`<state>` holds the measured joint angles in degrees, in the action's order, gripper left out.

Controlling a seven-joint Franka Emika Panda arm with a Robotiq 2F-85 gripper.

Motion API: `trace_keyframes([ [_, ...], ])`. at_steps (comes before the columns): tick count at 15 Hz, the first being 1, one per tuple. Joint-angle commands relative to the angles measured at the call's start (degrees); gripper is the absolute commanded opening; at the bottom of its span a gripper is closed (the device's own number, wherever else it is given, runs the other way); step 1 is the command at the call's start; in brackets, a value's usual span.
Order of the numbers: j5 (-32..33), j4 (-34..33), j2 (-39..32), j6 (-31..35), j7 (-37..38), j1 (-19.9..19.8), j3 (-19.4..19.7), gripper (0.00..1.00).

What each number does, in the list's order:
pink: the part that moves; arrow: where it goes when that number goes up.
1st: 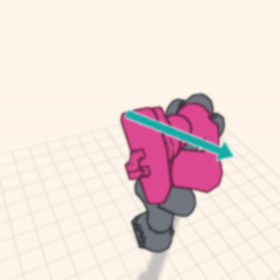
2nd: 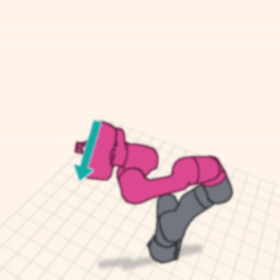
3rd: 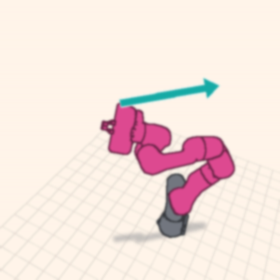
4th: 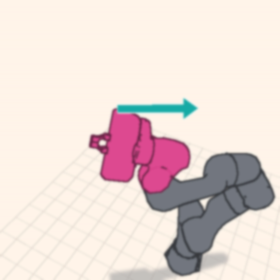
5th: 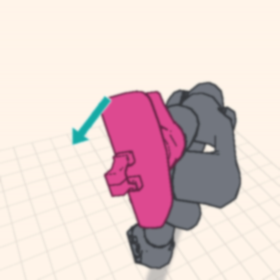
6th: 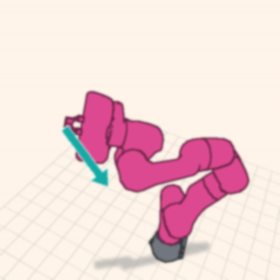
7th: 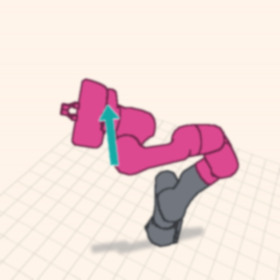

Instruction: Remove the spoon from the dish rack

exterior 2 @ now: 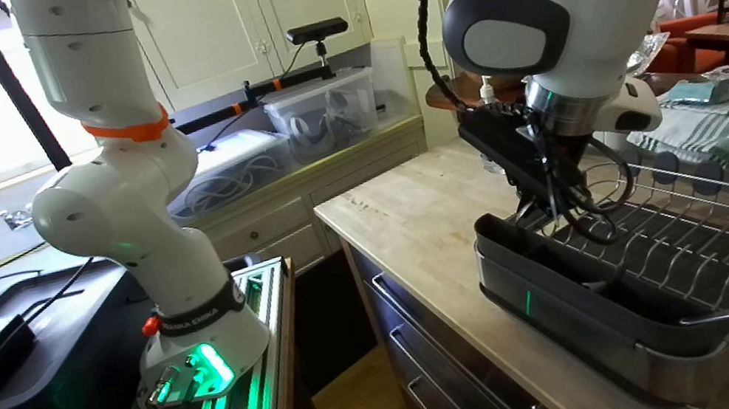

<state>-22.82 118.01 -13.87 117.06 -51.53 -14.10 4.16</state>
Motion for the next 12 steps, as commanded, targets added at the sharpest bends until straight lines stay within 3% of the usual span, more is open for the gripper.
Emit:
trace_keyframes([
  [1, -0.7, -0.5, -0.6, 1.1, 1.1, 0.6, -0.1, 0.09],
  [6, -0.7, -0.1, -0.2, 0.9, 0.9, 0.4, 0.1, 0.02],
  [12, 0.5, 1.0, 2.8, 0.8, 2.5, 0.7, 0.4, 0.02],
])
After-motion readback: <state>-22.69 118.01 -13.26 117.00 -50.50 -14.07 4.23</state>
